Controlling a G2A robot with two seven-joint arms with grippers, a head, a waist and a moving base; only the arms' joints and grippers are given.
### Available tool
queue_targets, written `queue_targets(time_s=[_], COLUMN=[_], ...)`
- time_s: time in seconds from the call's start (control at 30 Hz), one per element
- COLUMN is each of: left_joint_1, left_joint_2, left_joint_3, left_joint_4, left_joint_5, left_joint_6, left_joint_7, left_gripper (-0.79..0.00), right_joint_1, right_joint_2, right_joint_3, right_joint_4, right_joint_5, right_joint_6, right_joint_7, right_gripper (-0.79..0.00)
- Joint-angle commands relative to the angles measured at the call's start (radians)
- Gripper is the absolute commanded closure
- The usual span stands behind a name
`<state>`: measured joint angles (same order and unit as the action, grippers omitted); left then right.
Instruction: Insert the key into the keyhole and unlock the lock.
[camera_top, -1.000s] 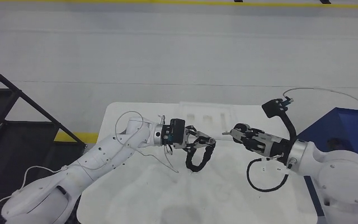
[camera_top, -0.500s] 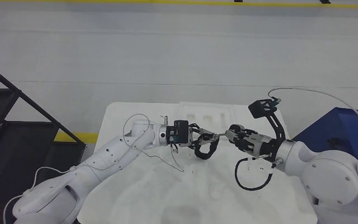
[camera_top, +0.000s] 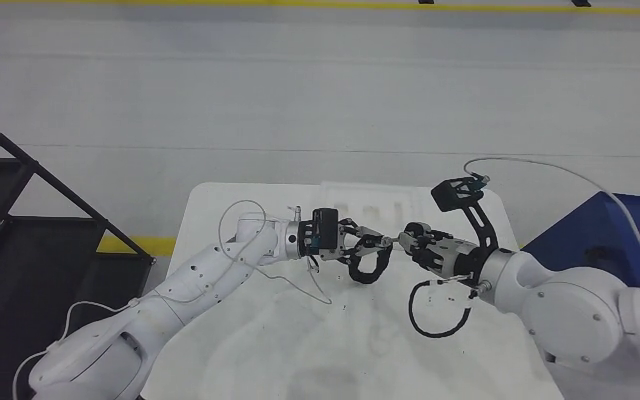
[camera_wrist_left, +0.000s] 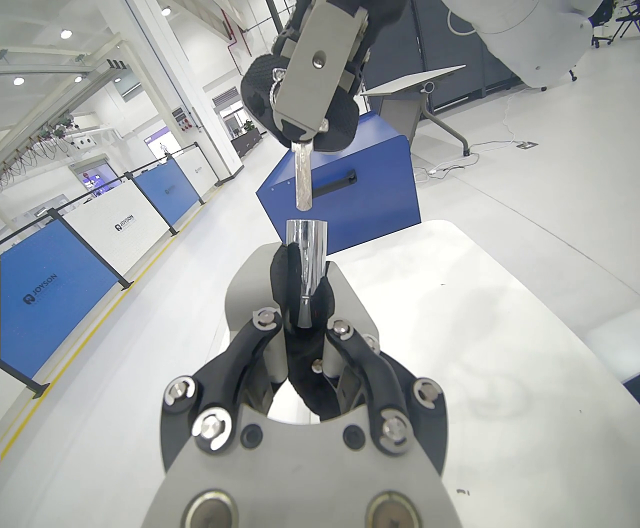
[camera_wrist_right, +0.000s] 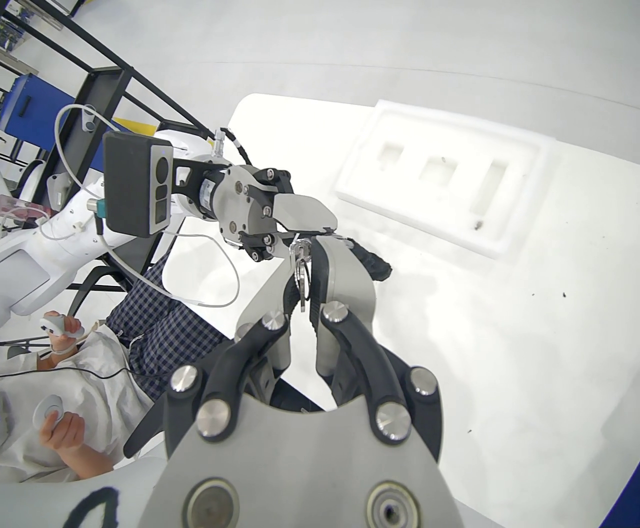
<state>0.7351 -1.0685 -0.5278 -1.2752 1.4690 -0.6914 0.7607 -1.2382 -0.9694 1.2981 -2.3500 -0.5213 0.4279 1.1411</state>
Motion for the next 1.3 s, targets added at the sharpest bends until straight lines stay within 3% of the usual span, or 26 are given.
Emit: queue_targets(time_s=[0.0, 1.27], left_joint_1=[0.003, 0.055], left_joint_2=[-0.002, -0.028], left_joint_3=[-0.004, -0.095], left_joint_4=[0.001, -0.013], left_joint_5=[0.002, 0.048], left_joint_6=[-0.007, -0.067], left_joint_7=[-0.004, -0.051], left_gripper=[0.000, 0.000], right_joint_1=[0.001, 0.024], right_joint_2=[0.001, 0.003], right_joint_3=[-0.003, -0.040], right_joint_4=[0.000, 0.000], right_joint_5=[-0.007, -0.058], right_joint_6=[-0.001, 0.003], right_joint_7=[0.004, 0.036], right_gripper=[0.000, 0.000])
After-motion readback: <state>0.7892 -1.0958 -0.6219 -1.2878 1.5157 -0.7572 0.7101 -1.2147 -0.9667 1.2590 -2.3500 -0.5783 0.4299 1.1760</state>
